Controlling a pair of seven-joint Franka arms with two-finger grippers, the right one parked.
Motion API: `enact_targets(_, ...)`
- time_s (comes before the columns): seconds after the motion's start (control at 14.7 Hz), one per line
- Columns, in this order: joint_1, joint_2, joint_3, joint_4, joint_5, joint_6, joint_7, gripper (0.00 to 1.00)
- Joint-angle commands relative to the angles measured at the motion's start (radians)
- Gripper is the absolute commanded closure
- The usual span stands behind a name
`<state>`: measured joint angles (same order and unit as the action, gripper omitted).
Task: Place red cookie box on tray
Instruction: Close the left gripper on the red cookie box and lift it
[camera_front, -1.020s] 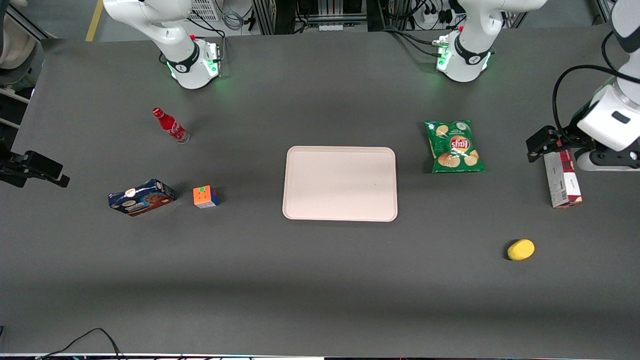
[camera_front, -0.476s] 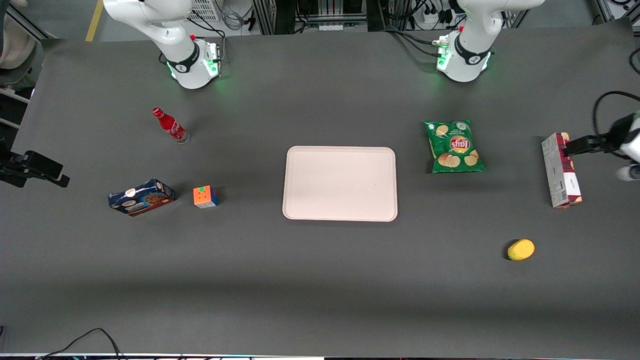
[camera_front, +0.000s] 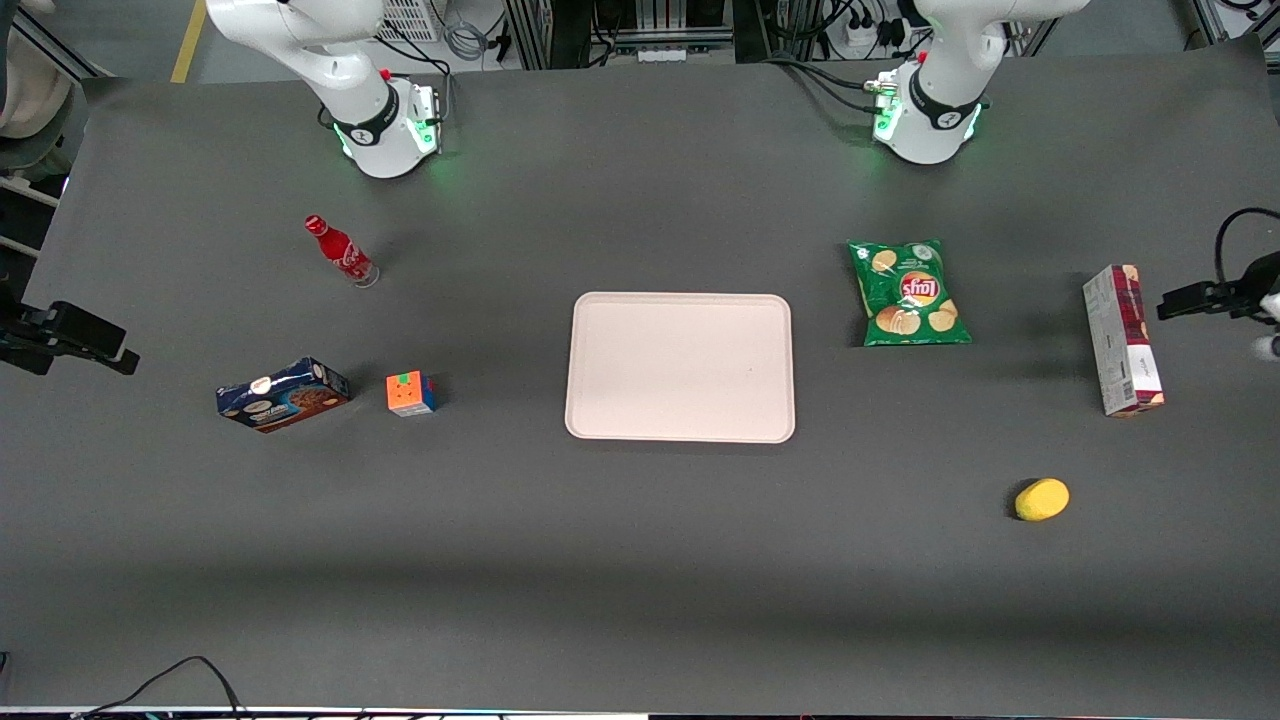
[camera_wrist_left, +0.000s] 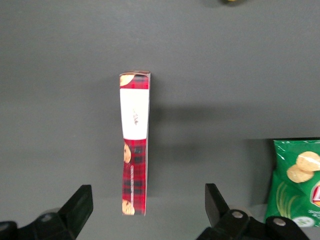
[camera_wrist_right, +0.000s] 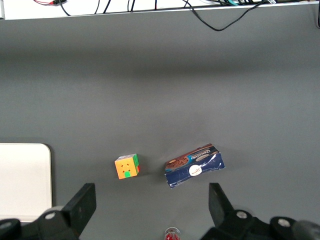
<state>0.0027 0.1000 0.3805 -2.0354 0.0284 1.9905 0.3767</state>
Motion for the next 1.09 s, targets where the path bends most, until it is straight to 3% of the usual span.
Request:
enact_targets(0.0,-0.013,0.044,0.001,-0.075,0.007,0.160,0.068,0.00)
enact_targets(1.02,0.036,0.181,0.027,-0.206,-0.042,0.415,0.179,0.00)
